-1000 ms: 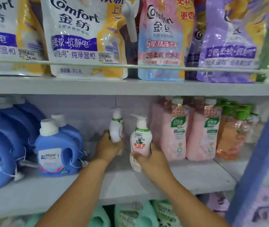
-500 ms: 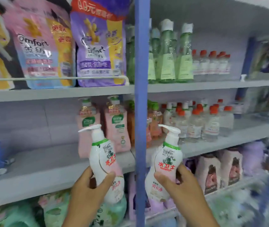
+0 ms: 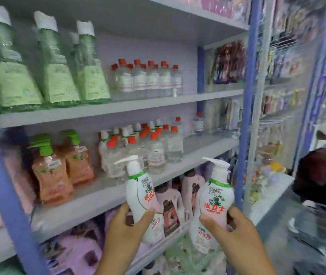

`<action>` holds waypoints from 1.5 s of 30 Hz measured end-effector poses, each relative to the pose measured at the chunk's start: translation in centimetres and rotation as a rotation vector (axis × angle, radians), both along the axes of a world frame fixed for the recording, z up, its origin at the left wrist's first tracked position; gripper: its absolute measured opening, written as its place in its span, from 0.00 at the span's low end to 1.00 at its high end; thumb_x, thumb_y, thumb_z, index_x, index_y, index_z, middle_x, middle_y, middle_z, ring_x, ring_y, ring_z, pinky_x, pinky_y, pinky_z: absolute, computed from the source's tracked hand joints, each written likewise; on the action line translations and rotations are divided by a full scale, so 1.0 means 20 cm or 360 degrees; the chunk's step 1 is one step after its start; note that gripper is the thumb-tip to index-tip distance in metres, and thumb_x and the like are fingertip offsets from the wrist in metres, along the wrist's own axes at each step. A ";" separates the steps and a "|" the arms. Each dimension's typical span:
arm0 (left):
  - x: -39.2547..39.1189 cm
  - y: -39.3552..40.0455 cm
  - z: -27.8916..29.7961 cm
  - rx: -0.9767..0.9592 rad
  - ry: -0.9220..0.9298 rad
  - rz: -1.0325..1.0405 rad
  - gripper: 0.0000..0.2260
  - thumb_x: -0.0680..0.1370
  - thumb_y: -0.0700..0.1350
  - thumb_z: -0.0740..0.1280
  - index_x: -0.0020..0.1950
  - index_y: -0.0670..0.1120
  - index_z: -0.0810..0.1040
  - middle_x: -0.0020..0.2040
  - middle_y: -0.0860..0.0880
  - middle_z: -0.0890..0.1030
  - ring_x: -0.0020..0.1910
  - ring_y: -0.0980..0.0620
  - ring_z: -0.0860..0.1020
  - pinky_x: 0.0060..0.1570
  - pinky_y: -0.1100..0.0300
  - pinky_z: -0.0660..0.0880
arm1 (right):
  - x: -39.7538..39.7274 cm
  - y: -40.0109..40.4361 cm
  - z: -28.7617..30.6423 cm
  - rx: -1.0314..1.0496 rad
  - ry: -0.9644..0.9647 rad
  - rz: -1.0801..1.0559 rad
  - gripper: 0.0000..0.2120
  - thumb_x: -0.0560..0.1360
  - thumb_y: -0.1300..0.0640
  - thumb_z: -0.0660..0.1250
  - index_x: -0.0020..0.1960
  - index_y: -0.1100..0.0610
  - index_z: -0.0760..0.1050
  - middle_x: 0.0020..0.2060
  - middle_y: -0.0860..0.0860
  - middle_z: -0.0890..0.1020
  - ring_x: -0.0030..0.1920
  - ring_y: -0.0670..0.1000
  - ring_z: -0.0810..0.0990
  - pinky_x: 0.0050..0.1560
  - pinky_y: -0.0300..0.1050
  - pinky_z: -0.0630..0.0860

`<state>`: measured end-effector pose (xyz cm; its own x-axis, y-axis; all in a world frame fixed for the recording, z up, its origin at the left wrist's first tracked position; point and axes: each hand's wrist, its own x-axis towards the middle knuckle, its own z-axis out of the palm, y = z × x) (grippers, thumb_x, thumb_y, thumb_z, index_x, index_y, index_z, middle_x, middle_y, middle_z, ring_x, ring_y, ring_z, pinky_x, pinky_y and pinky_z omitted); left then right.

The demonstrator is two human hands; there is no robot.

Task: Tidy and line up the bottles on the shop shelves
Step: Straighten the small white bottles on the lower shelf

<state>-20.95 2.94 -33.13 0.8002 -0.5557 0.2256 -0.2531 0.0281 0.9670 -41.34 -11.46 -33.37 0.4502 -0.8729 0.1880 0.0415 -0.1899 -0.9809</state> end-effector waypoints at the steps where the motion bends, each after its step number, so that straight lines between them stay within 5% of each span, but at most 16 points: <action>1: 0.00 -0.10 0.00 0.0007 -0.0008 -0.0014 0.11 0.71 0.43 0.80 0.49 0.55 0.84 0.43 0.60 0.87 0.41 0.61 0.86 0.35 0.67 0.79 | 0.00 -0.08 -0.01 0.0024 0.0010 -0.0015 0.18 0.65 0.51 0.82 0.53 0.44 0.82 0.44 0.35 0.86 0.43 0.34 0.83 0.38 0.29 0.76; 6: 0.06 -0.62 -0.04 -0.0005 -0.0024 -0.0078 0.14 0.70 0.46 0.80 0.52 0.57 0.84 0.45 0.61 0.87 0.44 0.63 0.85 0.45 0.56 0.81 | 0.06 -0.57 -0.03 -0.0013 0.0058 -0.0073 0.16 0.66 0.52 0.82 0.52 0.47 0.83 0.44 0.39 0.87 0.44 0.39 0.85 0.39 0.31 0.78; 12: 0.14 -1.29 0.03 -0.0087 -0.0187 -0.0181 0.21 0.65 0.59 0.79 0.55 0.67 0.80 0.46 0.65 0.86 0.43 0.66 0.84 0.38 0.67 0.78 | 0.20 -1.20 0.00 -0.0083 0.0163 -0.0145 0.16 0.67 0.53 0.82 0.52 0.48 0.83 0.46 0.42 0.87 0.44 0.40 0.85 0.39 0.31 0.79; 18: 0.21 -1.86 0.14 -0.0106 -0.0203 -0.0242 0.19 0.69 0.54 0.79 0.54 0.71 0.77 0.47 0.66 0.85 0.45 0.65 0.84 0.41 0.65 0.81 | 0.35 -1.75 0.14 -0.0184 0.0205 -0.0121 0.13 0.68 0.51 0.80 0.51 0.47 0.83 0.45 0.38 0.87 0.44 0.38 0.84 0.40 0.34 0.78; 25: 0.36 -2.36 0.10 -0.0003 -0.0227 0.0156 0.17 0.70 0.52 0.79 0.55 0.62 0.80 0.48 0.63 0.85 0.46 0.65 0.83 0.42 0.66 0.79 | 0.63 -2.39 0.13 -0.0213 0.0134 0.0093 0.12 0.68 0.55 0.80 0.48 0.50 0.81 0.43 0.40 0.87 0.41 0.38 0.84 0.35 0.32 0.78; 28: 0.39 -2.52 0.09 0.0078 -0.0230 0.0305 0.16 0.72 0.48 0.79 0.54 0.63 0.80 0.47 0.65 0.85 0.45 0.67 0.82 0.37 0.73 0.76 | 0.76 -2.63 0.12 -0.0193 0.0118 0.0256 0.14 0.68 0.57 0.80 0.50 0.50 0.80 0.45 0.45 0.86 0.43 0.41 0.85 0.42 0.41 0.82; 30: 0.41 -2.63 0.09 0.0129 -0.0244 0.0429 0.16 0.72 0.47 0.79 0.54 0.63 0.79 0.47 0.62 0.85 0.45 0.69 0.81 0.37 0.74 0.75 | 0.85 -2.78 0.12 -0.0219 0.0143 0.0387 0.15 0.68 0.55 0.80 0.51 0.49 0.81 0.48 0.46 0.86 0.45 0.43 0.85 0.49 0.49 0.83; 33: 0.44 -2.72 0.07 0.0199 -0.0237 0.0662 0.15 0.73 0.48 0.78 0.51 0.64 0.76 0.46 0.60 0.84 0.43 0.72 0.80 0.34 0.77 0.72 | 1.00 -2.96 0.12 -0.0240 0.0140 0.0532 0.18 0.62 0.46 0.78 0.51 0.46 0.81 0.46 0.43 0.86 0.43 0.40 0.85 0.46 0.46 0.82; 36: 0.49 -2.76 0.05 0.0261 -0.0217 0.0909 0.14 0.74 0.49 0.77 0.54 0.61 0.76 0.49 0.57 0.84 0.44 0.65 0.82 0.38 0.71 0.75 | 1.17 -3.09 0.10 -0.0275 0.0181 0.0612 0.16 0.65 0.46 0.78 0.50 0.46 0.80 0.45 0.43 0.85 0.44 0.42 0.85 0.45 0.45 0.82; 39: 0.59 -2.77 0.07 0.0386 -0.0190 0.1090 0.15 0.76 0.49 0.76 0.59 0.57 0.75 0.52 0.55 0.82 0.53 0.50 0.82 0.48 0.55 0.78 | 1.36 -3.17 0.10 -0.0421 0.0270 0.0724 0.09 0.72 0.50 0.76 0.48 0.45 0.77 0.43 0.41 0.84 0.44 0.41 0.83 0.39 0.38 0.76; 42: 0.73 -2.76 0.14 0.0834 -0.0260 0.1238 0.18 0.76 0.56 0.73 0.62 0.50 0.76 0.53 0.50 0.82 0.56 0.44 0.82 0.46 0.56 0.71 | 1.55 -3.22 0.13 -0.0621 0.0438 0.0687 0.10 0.73 0.47 0.74 0.51 0.45 0.75 0.45 0.45 0.81 0.40 0.41 0.77 0.35 0.34 0.69; 45: 0.84 -2.76 0.15 0.0994 -0.0302 0.1284 0.19 0.78 0.58 0.70 0.62 0.47 0.77 0.59 0.46 0.83 0.59 0.43 0.81 0.53 0.53 0.75 | 1.70 -3.24 0.10 -0.0760 0.0456 0.0591 0.18 0.75 0.45 0.73 0.61 0.52 0.76 0.55 0.54 0.78 0.51 0.53 0.76 0.49 0.41 0.74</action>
